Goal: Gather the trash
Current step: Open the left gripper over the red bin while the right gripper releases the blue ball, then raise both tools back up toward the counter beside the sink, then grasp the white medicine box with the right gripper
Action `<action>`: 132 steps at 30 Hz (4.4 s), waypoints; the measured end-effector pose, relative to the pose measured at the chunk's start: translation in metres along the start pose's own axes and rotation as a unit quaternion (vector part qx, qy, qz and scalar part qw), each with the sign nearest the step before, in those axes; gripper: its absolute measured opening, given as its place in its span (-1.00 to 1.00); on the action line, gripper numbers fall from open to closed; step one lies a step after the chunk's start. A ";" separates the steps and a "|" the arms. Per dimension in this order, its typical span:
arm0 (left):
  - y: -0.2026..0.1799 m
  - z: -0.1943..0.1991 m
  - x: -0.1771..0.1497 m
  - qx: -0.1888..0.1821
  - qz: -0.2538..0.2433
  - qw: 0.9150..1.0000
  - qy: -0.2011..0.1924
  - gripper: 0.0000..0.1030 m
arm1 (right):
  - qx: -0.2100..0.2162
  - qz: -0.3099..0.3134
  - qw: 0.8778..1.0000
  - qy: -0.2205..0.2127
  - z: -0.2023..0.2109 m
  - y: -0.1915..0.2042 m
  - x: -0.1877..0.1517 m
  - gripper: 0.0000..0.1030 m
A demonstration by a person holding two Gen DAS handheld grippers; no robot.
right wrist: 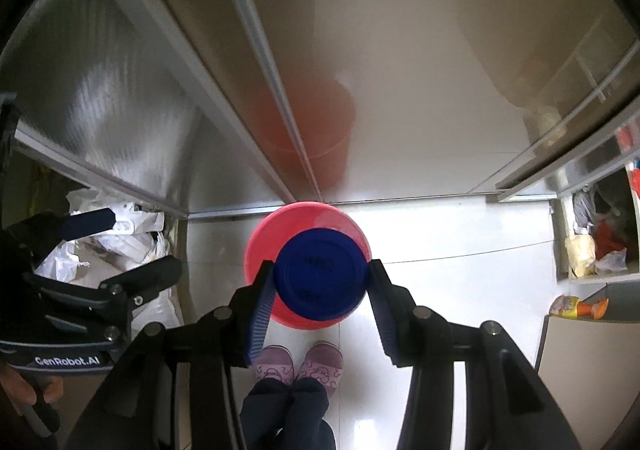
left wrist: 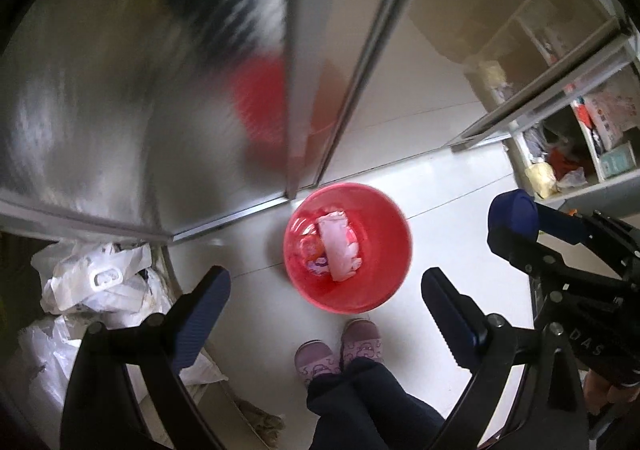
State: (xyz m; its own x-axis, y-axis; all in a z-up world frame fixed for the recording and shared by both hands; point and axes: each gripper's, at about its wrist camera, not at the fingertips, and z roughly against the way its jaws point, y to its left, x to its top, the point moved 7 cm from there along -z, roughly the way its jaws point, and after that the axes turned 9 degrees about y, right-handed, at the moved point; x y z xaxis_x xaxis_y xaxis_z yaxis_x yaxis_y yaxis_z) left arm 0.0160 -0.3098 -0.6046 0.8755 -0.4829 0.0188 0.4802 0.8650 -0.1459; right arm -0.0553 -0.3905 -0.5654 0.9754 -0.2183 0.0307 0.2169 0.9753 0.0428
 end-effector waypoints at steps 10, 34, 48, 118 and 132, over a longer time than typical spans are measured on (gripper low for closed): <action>0.023 -0.013 -0.009 0.008 0.025 1.000 0.006 0.86 | 0.006 0.014 1.000 0.024 -0.029 0.017 -0.004 -0.16; 0.002 0.204 -0.022 0.005 0.047 0.998 -0.052 0.86 | -0.013 0.040 0.997 -0.062 0.178 0.033 0.007 0.47; 0.018 0.434 -0.024 0.046 0.104 0.978 -0.177 0.86 | 0.005 0.103 0.979 -0.176 0.386 0.078 0.049 0.69; 0.529 0.359 0.134 0.003 0.399 0.916 -0.049 0.86 | 0.020 0.523 0.851 -0.030 0.221 0.521 0.406 0.75; 0.523 0.353 0.134 -0.007 0.387 0.921 -0.046 0.86 | 0.020 0.546 0.837 -0.026 0.220 0.510 0.391 0.37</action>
State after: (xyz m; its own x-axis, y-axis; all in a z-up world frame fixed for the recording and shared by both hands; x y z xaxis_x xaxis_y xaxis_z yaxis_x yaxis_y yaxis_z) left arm 0.4036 0.1261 -0.3294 0.9562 0.2926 -0.0125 -0.2906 0.9426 -0.1643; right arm 0.4279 0.0134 -0.3115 0.5874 0.8008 0.1165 -0.8059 0.5921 -0.0065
